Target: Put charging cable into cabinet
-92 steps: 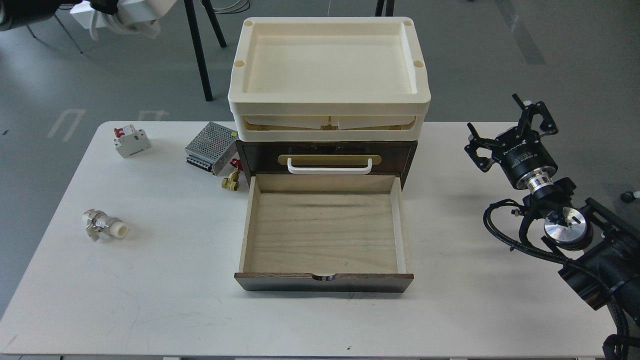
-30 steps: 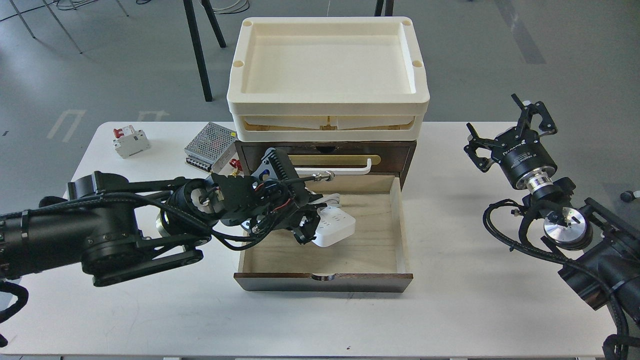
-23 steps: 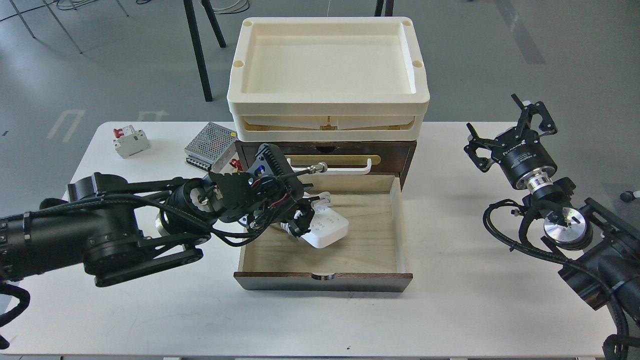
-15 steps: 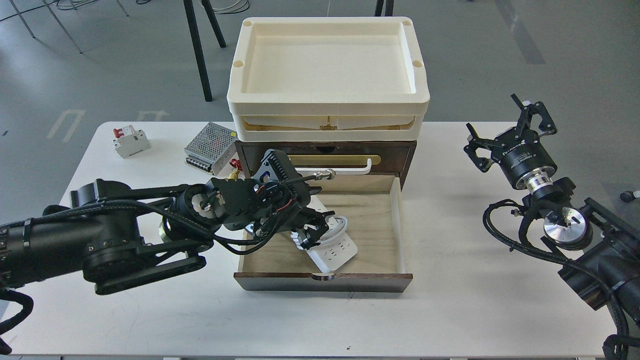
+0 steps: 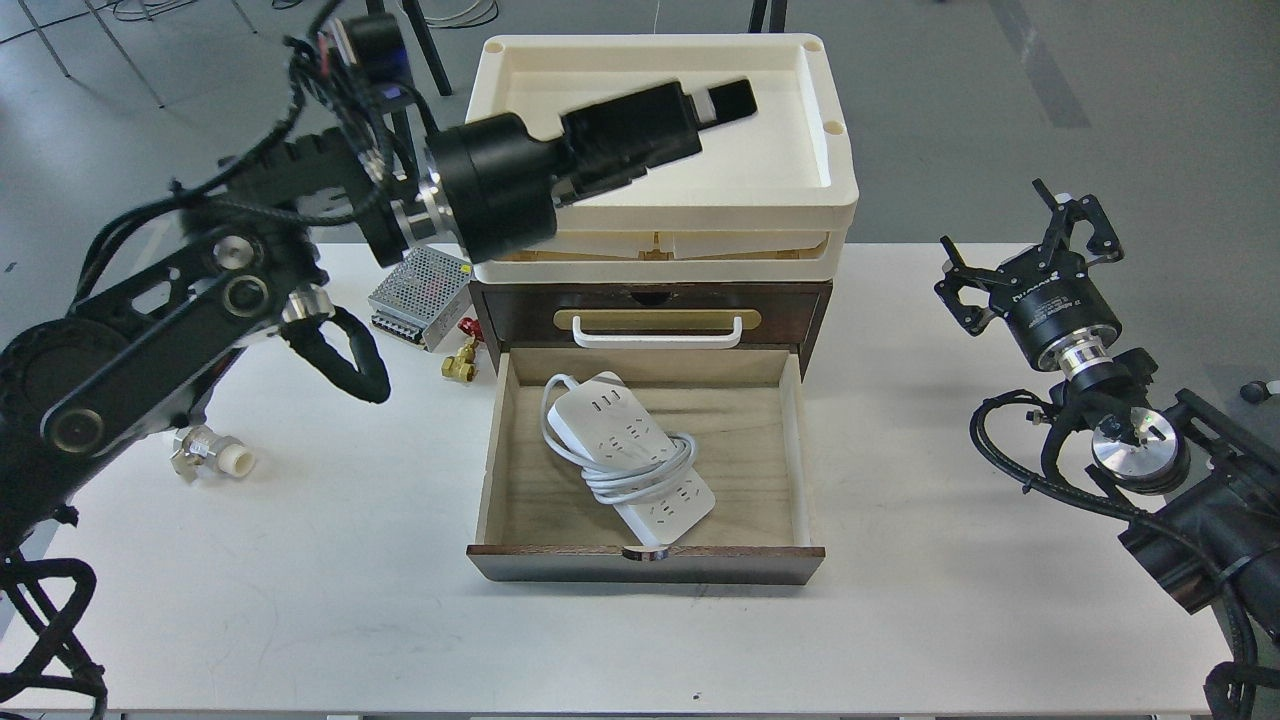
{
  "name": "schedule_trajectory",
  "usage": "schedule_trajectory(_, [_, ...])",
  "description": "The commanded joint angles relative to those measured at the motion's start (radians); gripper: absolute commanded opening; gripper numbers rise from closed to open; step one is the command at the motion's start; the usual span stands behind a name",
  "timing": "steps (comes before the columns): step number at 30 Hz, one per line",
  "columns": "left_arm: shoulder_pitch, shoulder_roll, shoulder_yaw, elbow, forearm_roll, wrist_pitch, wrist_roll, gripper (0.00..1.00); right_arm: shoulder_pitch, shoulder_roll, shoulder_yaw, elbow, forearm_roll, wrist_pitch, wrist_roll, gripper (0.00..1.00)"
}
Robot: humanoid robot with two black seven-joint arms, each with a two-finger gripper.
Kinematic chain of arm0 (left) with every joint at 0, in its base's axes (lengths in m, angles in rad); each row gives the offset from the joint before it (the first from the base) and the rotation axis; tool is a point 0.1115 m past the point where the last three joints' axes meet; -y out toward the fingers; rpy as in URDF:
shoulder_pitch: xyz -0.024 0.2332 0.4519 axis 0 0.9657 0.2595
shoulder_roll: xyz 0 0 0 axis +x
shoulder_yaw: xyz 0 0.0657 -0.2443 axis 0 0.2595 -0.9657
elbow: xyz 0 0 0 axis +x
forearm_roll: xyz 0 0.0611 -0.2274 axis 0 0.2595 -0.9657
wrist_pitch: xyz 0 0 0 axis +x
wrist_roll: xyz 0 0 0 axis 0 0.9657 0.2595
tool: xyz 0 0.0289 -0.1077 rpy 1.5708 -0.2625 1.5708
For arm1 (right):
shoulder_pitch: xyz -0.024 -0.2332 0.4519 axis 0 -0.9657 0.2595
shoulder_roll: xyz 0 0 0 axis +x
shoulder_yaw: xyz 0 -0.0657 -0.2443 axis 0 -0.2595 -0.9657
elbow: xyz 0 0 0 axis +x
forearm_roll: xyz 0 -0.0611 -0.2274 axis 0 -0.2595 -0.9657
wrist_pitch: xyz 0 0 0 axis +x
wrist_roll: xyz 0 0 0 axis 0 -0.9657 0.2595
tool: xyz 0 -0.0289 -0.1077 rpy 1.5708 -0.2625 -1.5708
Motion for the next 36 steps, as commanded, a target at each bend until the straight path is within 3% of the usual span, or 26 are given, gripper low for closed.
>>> schedule_trajectory(1, [0.030, 0.006, -0.158, 0.102, -0.183, -0.036, 0.001, 0.99, 0.005, 0.000, -0.001, -0.001, -0.001, 0.000, -0.006, 1.00])
schedule_trajectory(6, [0.092, 0.004, -0.270, 0.297, -0.441, -0.070, -0.010, 0.99, 0.028, -0.002, -0.002, -0.018, -0.001, -0.001, -0.009, 1.00])
schedule_trajectory(10, [0.211, 0.004, -0.344, 0.351, -0.692, -0.077, -0.039, 0.99, 0.028, -0.002, 0.024, -0.020, 0.003, -0.009, 0.001, 1.00])
schedule_trajectory(18, [0.374, -0.006, -0.355, 0.525, -0.914, -0.077, -0.102, 0.99, 0.025, 0.000, 0.113, -0.057, 0.013, -0.013, -0.017, 1.00])
schedule_trajectory(26, [0.403, -0.052, -0.339, 0.673, -0.951, -0.077, -0.102, 0.99, 0.020, 0.000, 0.102, -0.046, 0.013, -0.013, -0.016, 0.99])
schedule_trajectory(36, [0.403, -0.060, -0.304, 0.736, -0.954, -0.077, -0.106, 1.00, 0.028, 0.000, 0.116, -0.061, 0.014, -0.044, -0.012, 0.99])
